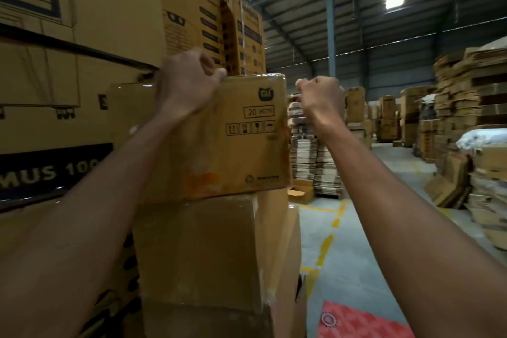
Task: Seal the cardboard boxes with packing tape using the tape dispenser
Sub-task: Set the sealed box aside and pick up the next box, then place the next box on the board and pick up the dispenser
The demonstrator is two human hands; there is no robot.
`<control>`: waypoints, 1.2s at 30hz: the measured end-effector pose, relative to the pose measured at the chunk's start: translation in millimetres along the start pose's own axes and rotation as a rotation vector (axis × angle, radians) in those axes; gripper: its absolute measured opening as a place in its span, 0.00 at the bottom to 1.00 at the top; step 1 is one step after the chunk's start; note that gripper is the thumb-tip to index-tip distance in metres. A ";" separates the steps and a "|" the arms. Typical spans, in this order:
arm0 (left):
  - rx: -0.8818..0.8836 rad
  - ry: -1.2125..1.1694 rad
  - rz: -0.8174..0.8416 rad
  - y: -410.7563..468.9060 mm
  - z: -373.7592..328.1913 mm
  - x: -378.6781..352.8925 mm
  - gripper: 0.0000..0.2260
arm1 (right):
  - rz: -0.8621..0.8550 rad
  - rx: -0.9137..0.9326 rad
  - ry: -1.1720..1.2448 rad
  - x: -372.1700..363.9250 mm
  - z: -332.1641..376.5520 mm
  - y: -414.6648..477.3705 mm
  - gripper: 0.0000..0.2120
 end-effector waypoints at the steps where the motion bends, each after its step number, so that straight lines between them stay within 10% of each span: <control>1: -0.050 -0.121 0.059 -10.5 -18.2 -16.7 0.12 | -0.017 -0.020 0.022 9.2 -3.6 0.4 0.10; 8: -0.052 -0.740 0.297 -113.2 -126.7 -148.3 0.04 | -0.167 -0.157 -0.134 129.3 -81.1 -21.0 0.09; 20: 0.160 -1.215 1.398 -485.7 -365.9 -278.0 0.02 | -0.655 -0.750 -0.487 464.2 -260.9 -307.0 0.13; 26: 0.029 -1.152 1.883 -694.7 -478.8 -234.7 0.02 | -0.957 -1.054 -0.621 614.5 -284.2 -498.3 0.10; 36: 0.182 -0.586 2.377 -1038.4 -559.0 -197.8 0.04 | -0.854 -1.661 -0.605 829.2 -380.1 -792.2 0.09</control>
Point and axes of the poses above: each hand's wrist, its own y-axis towards the middle knuckle, its own x-axis out of the back of the hand, z = x × y, the point moved 2 cm from there along y, towards the middle knuckle, and after that the axes turned 3 degrees about -y, right-handed, at the moved point
